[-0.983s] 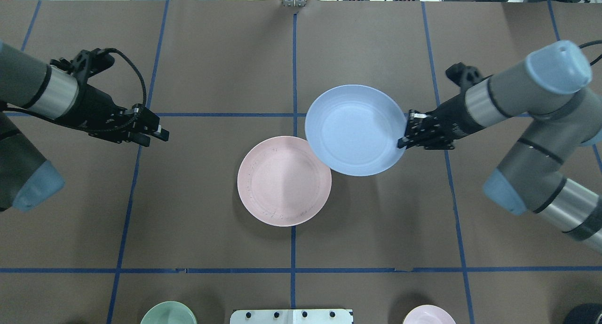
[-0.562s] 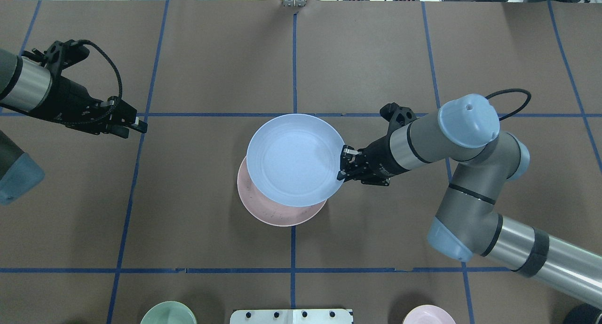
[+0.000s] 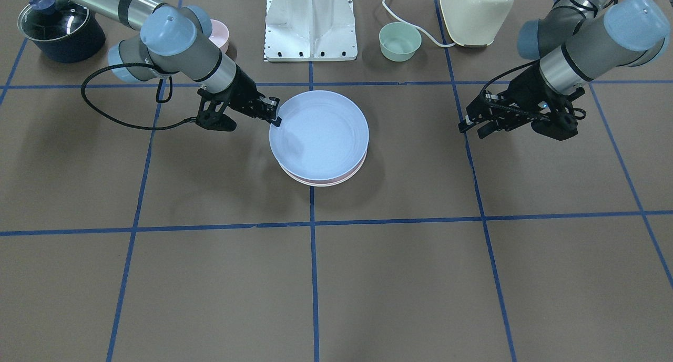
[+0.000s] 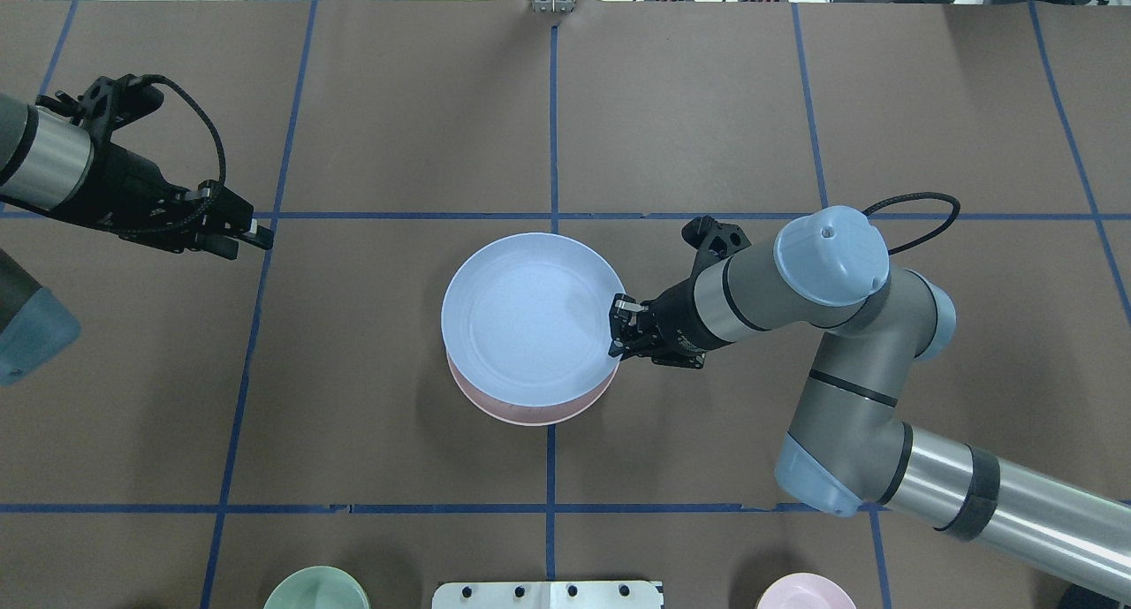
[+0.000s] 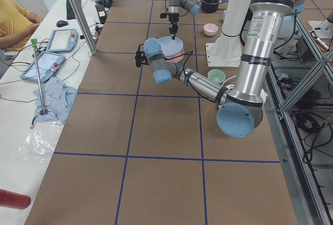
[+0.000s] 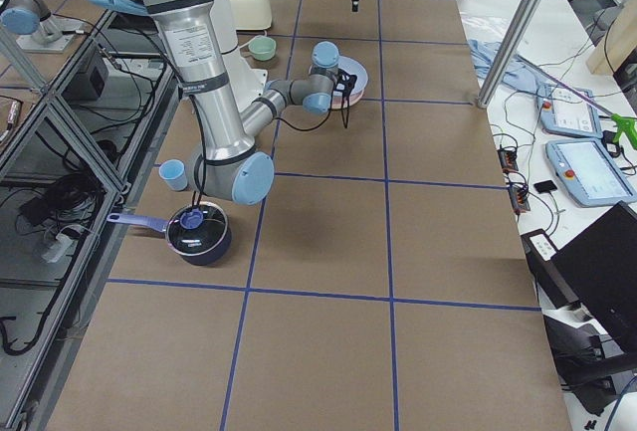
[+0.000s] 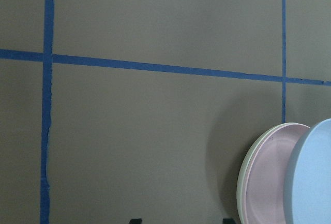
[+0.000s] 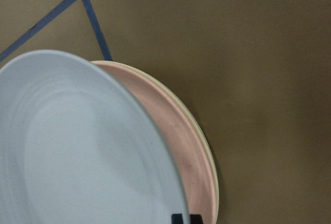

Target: Stack three plates with pink and blue

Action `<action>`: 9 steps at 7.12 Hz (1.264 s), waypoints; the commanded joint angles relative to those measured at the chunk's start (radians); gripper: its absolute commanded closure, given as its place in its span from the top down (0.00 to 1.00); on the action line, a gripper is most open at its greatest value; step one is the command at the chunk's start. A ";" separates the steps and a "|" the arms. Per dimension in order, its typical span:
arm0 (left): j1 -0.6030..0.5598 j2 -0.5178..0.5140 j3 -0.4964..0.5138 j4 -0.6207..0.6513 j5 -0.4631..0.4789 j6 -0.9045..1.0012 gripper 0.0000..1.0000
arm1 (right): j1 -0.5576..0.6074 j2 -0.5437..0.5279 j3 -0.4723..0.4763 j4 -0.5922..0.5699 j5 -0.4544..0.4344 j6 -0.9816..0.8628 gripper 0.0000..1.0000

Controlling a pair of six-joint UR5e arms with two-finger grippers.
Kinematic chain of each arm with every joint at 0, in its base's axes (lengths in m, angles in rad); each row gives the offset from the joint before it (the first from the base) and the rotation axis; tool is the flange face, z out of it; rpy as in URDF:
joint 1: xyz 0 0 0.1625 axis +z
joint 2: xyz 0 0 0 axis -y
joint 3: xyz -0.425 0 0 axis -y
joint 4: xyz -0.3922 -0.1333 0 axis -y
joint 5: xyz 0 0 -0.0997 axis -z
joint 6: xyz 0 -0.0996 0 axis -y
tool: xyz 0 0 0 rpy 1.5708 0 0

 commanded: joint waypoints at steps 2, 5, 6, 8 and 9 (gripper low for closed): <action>0.002 0.002 -0.003 0.000 0.006 0.000 0.62 | -0.009 -0.009 0.006 0.001 -0.035 -0.012 1.00; -0.045 0.095 0.001 -0.003 0.009 0.256 0.65 | 0.238 -0.163 0.044 0.001 0.140 -0.119 1.00; -0.119 0.152 0.003 -0.002 0.014 0.393 0.67 | 0.334 -0.276 0.044 0.001 0.165 -0.325 1.00; -0.275 0.258 0.044 0.003 0.017 0.753 0.67 | 0.539 -0.458 0.028 -0.004 0.240 -0.750 1.00; -0.364 0.287 0.091 0.003 0.015 0.957 0.69 | 0.669 -0.498 0.006 -0.069 0.323 -0.926 1.00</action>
